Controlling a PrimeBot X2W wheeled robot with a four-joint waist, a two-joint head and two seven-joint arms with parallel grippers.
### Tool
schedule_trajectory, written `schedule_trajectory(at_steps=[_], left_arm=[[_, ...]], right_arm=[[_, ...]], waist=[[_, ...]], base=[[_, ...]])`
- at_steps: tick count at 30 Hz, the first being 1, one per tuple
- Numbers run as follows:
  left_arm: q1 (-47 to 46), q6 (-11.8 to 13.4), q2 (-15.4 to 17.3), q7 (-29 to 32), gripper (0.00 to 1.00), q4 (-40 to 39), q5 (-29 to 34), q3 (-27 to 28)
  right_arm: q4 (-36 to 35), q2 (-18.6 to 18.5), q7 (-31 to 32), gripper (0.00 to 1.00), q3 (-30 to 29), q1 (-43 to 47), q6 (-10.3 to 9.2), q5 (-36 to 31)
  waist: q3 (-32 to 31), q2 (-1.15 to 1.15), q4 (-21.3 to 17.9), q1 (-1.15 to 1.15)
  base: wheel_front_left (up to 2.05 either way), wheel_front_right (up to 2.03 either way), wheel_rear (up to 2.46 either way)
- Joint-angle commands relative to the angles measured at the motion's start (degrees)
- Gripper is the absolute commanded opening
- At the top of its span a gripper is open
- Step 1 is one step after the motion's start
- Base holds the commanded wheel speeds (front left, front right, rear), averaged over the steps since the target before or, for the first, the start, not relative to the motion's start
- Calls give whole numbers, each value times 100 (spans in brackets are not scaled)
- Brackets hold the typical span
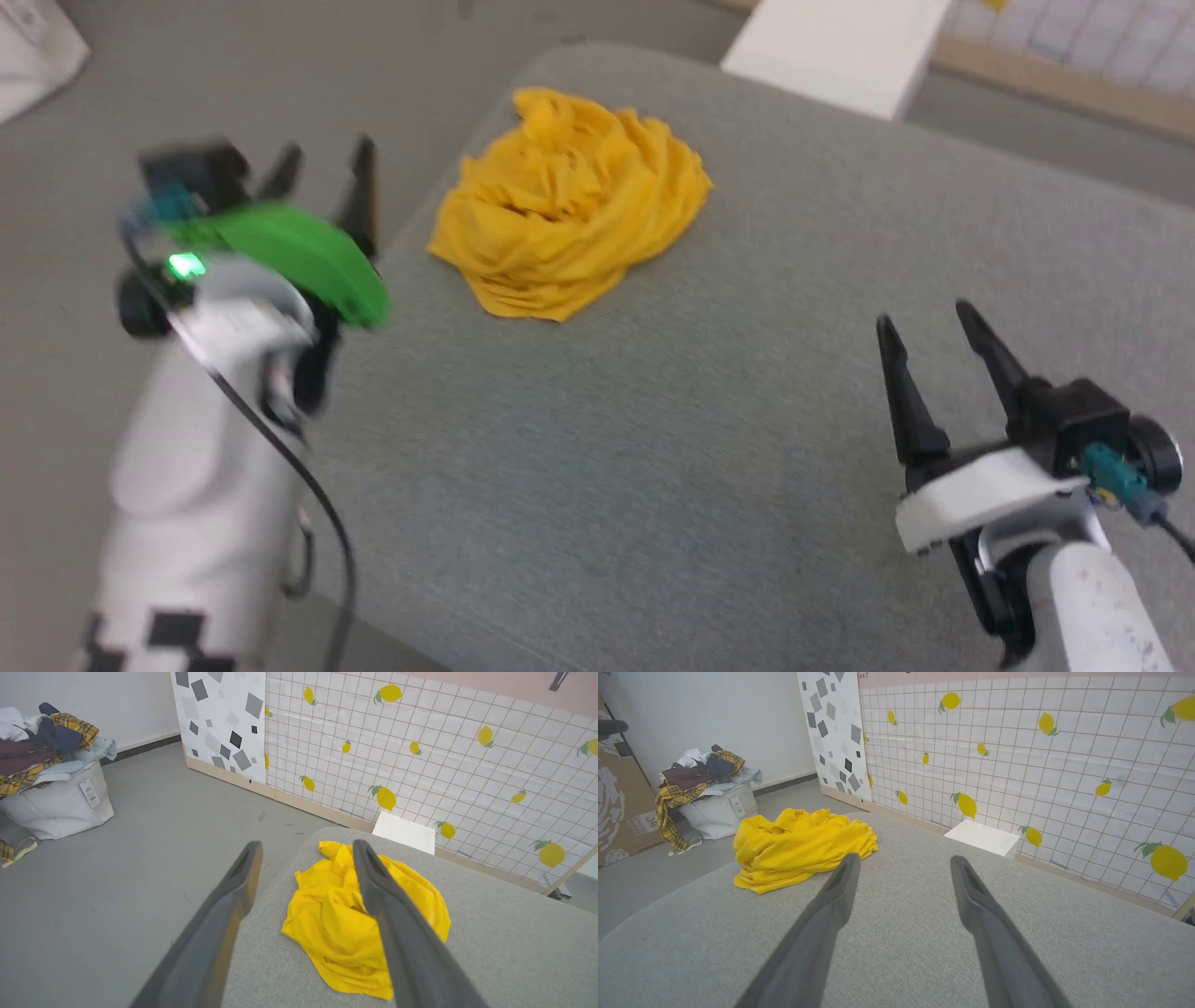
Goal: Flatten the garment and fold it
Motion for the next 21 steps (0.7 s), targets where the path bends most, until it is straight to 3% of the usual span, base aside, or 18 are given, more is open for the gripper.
schedule_trajectory(at_steps=[1, 2, 7, 13, 20, 21], left_arm=[[-359, -98, 154, 253, 100, 193, -178, 14], [-764, -227, 293, 899, 100, 490, -536, 156], [-864, -55, 589, 2226, 100, 889, -1085, 454], [-382, 265, 680, 2701, 100, 880, -1359, 694], [189, 501, 626, 3056, 100, 837, -1430, 656], [255, 497, 636, 3106, 70, 817, -1424, 627]], right_arm=[[-40, -1, -20, 100, 30, -199, -10, -10], [-3, -1, -91, 100, 62, -391, -10, -10], [128, -1, -271, 100, 106, -636, -10, 121], [316, -1, -450, 100, 60, -744, -10, 197], [511, -1, -565, 100, 51, -780, -10, 262], [537, -1, -573, 100, 60, -781, -10, 270]], waist=[[1024, 0, -831, 0], [1321, 0, -1185, 0], [1672, 0, -1758, 0], [1843, 0, -2100, 0], [1723, 0, -2137, 0], [1675, 0, -2120, 0]], base=[[0, 0, 0], [0, 0, 0], [0, 0, 0], [0, 0, 0], [0, 0, 0], [0, 0, 0]])
